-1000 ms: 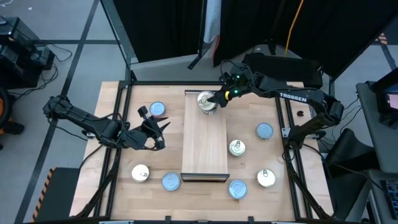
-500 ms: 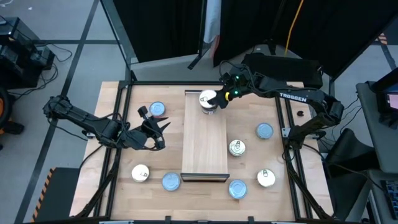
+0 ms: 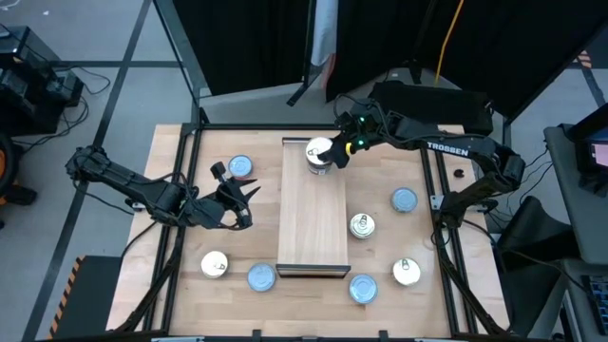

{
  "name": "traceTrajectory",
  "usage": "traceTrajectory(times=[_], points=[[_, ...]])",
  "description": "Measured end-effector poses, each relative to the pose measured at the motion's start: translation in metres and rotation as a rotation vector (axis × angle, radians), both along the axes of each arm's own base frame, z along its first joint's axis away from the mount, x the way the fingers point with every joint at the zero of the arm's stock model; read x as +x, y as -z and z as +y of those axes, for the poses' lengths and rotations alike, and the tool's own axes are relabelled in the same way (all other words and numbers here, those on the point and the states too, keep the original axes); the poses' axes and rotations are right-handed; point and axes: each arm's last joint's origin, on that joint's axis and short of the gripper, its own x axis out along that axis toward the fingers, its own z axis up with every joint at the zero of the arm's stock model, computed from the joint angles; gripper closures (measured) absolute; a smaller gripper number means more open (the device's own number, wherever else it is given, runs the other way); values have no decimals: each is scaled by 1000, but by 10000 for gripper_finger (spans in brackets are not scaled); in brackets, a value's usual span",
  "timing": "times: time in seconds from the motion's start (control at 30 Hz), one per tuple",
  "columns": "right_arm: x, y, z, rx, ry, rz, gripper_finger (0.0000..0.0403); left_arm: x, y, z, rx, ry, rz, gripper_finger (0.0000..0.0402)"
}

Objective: Stack canned seafood by type on shelf
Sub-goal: Stack the blue pink tuna can on top of the blue pink tuna can on the shelf, then put the green white tuna can on the shelf

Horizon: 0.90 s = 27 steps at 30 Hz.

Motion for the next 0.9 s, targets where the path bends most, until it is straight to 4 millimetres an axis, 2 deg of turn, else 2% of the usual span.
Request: traceTrajectory(times=[0.43,0.57,0.7,0.9], points=[[5,1,13,-98,-18,39,37,0,0,0,2,0,2,304],[0,-6,16,-133,-11,35,37,0,0,0,3,0,2,304],[-18,-28,22,-206,28,4,37,0,0,0,6,-1,5,304],[-65,-67,44,-274,93,-38,37,-1,0,0,5,-2,2,304]])
